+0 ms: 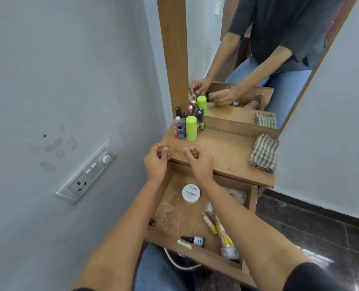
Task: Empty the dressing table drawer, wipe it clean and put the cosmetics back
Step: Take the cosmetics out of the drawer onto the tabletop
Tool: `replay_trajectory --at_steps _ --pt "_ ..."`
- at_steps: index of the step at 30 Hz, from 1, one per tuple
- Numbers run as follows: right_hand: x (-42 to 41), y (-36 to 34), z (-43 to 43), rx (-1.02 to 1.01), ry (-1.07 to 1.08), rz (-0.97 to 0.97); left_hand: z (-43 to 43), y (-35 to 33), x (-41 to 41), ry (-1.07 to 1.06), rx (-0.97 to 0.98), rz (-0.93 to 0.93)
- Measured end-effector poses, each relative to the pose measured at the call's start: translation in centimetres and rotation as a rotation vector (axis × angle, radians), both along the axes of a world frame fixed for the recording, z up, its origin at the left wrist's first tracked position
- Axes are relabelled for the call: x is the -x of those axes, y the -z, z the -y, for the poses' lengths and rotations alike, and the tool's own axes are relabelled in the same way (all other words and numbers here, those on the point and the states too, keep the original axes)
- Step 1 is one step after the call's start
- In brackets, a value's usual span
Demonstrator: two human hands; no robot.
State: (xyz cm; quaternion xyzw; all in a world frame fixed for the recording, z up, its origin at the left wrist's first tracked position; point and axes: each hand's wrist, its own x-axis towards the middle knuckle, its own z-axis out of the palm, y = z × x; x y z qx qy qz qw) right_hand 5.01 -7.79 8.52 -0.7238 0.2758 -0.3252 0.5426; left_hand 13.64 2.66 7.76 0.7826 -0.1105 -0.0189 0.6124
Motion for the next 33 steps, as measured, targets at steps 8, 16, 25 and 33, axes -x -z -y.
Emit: replay_trajectory --at_steps 8,16,25,33 --pt "8.3 3.6 -2.4 0.006 -0.489 -0.449 -5.4 0.2 4.5 0.360 -0.504 0.021" --pt "12.9 5.3 -3.9 0.319 -0.892 -0.875 -8.7 -1.1 6.2 0.761 -1.364 0.059" --pt "12.8 5.1 -4.0 0.404 -0.943 -1.040 -10.0 -1.1 7.6 0.770 -1.674 0.235" --pt "12.5 4.9 -3.2 0.359 -0.957 -1.037 -9.6 -0.6 8.2 0.754 -1.678 0.424"
